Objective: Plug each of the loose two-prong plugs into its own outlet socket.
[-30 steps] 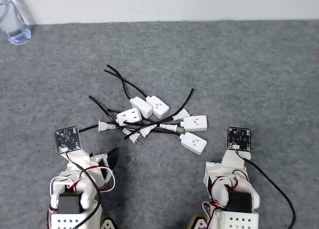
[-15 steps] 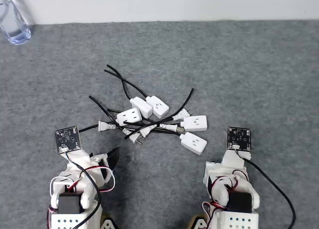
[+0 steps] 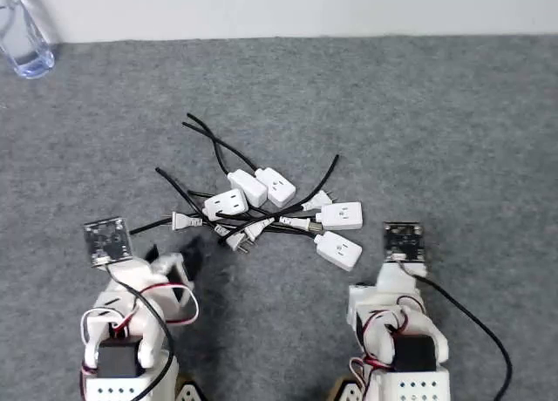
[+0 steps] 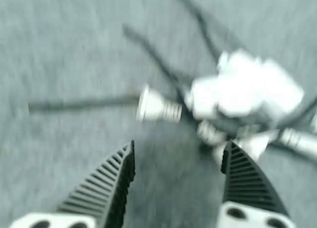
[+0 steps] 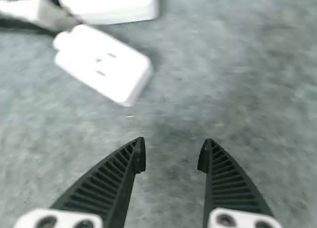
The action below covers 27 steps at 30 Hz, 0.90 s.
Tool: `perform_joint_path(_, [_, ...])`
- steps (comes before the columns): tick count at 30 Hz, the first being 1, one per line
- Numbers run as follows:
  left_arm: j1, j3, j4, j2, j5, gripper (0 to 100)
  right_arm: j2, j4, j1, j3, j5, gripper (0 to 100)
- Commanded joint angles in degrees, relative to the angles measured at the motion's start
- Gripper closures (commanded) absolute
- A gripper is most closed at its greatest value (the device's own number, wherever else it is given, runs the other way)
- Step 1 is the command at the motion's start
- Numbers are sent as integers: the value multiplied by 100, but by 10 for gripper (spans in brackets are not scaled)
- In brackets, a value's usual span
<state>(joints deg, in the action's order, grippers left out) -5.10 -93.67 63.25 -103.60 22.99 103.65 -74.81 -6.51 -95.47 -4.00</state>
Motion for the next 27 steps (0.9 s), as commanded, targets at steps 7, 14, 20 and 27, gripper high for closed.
perform_joint_path(7, [-1196, -145, -914, -62, -1503, 731, 31, 31, -734, -97, -26, 809])
perform_joint_path(14, [-1389, -101, -809, -62, -1565, 731, 31, 1490, -444, -97, -53, 808])
perform_joint_path(20, [-1407, -136, -800, -62, -2119, 731, 31, 3679, 497, -97, -18, 808])
perform_joint_path(27, [-1380, -259, -800, -53, -2224, 731, 31, 5543, 2044, -97, 0, 808])
